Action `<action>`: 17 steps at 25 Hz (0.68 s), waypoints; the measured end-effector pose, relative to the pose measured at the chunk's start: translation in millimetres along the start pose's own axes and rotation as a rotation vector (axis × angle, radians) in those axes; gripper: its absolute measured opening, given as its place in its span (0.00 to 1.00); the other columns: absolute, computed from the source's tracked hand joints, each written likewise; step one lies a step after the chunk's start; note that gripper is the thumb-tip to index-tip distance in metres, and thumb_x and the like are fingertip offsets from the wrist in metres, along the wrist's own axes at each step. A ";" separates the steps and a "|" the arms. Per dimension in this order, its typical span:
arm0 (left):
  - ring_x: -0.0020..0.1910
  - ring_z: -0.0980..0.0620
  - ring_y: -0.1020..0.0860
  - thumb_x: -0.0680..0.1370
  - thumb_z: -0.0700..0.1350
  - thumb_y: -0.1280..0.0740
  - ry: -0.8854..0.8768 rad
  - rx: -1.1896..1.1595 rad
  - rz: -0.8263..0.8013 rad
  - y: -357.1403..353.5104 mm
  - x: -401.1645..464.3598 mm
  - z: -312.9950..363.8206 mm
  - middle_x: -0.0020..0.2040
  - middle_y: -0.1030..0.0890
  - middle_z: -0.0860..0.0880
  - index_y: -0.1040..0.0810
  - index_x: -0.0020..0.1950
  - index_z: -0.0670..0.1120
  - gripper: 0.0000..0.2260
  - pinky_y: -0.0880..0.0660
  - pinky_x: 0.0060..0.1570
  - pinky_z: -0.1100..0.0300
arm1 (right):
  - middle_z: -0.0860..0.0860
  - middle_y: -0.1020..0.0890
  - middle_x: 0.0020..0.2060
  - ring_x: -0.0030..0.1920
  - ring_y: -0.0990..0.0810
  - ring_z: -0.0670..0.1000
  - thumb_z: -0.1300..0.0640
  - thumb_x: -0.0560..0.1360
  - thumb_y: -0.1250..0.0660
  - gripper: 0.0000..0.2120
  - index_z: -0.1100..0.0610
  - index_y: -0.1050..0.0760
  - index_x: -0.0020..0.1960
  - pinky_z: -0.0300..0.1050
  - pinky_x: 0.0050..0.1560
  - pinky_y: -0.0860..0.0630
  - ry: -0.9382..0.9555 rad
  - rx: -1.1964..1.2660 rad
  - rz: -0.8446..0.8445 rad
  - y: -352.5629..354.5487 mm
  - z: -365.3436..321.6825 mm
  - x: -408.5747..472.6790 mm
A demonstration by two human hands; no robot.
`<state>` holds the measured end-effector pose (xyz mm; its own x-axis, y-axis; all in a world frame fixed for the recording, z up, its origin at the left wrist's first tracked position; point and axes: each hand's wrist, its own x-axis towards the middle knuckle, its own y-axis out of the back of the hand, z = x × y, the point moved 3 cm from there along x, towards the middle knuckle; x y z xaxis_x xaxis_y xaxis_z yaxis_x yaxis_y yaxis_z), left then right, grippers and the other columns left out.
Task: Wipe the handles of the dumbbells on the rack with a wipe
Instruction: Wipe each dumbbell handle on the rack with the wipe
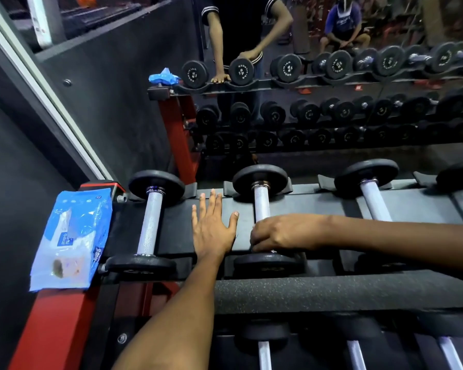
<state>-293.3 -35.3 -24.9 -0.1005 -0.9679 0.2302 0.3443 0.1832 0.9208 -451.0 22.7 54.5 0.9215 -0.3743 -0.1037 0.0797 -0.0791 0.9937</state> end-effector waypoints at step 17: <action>0.79 0.53 0.56 0.81 0.60 0.46 -0.002 -0.037 0.007 0.8 -1.6 0.1 0.80 0.47 0.52 0.46 0.79 0.49 0.30 0.62 0.76 0.53 | 0.54 0.20 0.55 0.56 0.21 0.55 0.70 0.70 0.40 0.19 0.59 0.22 0.58 0.51 0.54 0.24 -0.081 -0.020 -0.271 5.2 -0.1 13.8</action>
<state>-292.9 -33.6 -24.4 -0.1001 -0.9662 0.2377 0.3790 0.1838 0.9070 -437.8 17.2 58.2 0.8323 -0.4144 -0.3681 0.3274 -0.1684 0.9298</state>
